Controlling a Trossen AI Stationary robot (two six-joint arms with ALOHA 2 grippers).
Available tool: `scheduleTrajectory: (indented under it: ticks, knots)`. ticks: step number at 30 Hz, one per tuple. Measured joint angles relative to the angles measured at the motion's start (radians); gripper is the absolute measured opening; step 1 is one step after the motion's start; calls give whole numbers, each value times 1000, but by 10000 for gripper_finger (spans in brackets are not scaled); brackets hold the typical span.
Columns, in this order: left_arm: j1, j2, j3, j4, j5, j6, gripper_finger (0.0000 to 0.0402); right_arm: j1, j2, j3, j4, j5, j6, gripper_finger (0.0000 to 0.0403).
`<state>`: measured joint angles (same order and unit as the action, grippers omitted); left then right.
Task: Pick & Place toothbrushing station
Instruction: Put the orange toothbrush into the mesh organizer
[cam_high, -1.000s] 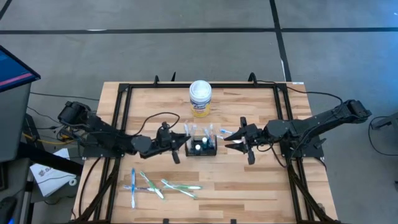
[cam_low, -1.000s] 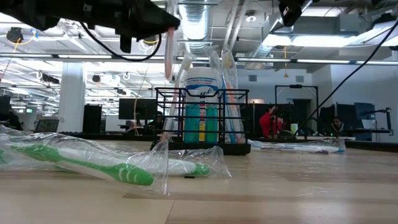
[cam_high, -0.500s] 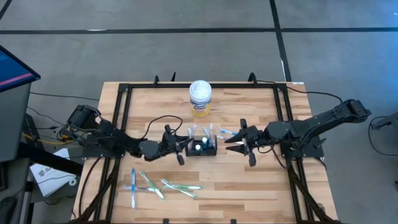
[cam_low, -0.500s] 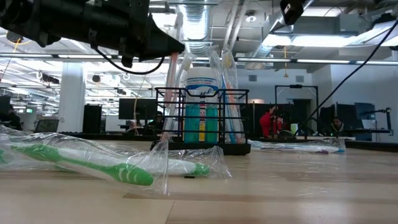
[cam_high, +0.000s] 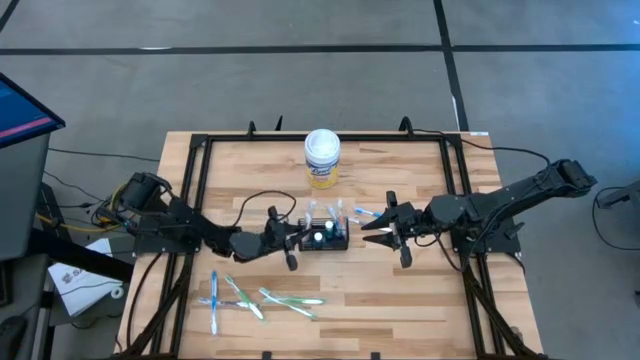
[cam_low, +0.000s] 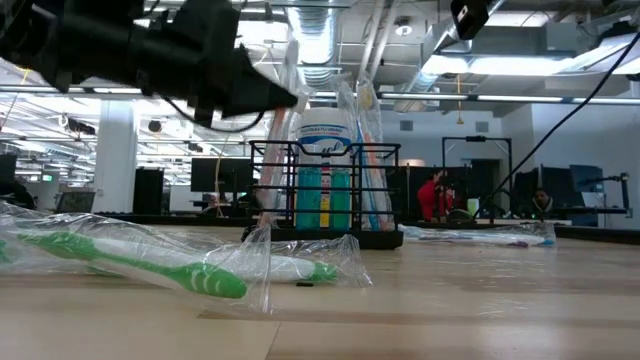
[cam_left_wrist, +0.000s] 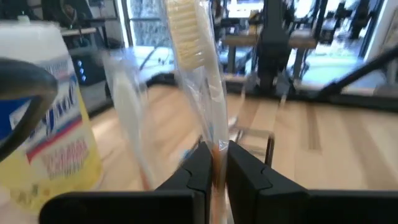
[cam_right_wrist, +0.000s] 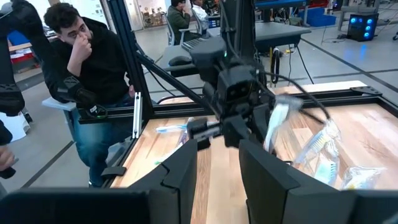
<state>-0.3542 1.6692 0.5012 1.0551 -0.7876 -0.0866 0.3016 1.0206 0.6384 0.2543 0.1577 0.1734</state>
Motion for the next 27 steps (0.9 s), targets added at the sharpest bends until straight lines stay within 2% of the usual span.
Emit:
scheduleTrajectory:
  ticks: [10,27]
  knots:
    - [0,115,1,115,1,-3,26,0,0,0,-12,0,3,111]
    - [6,118,1,129,3,-1,79,0,0,0,-14,0,2,111]
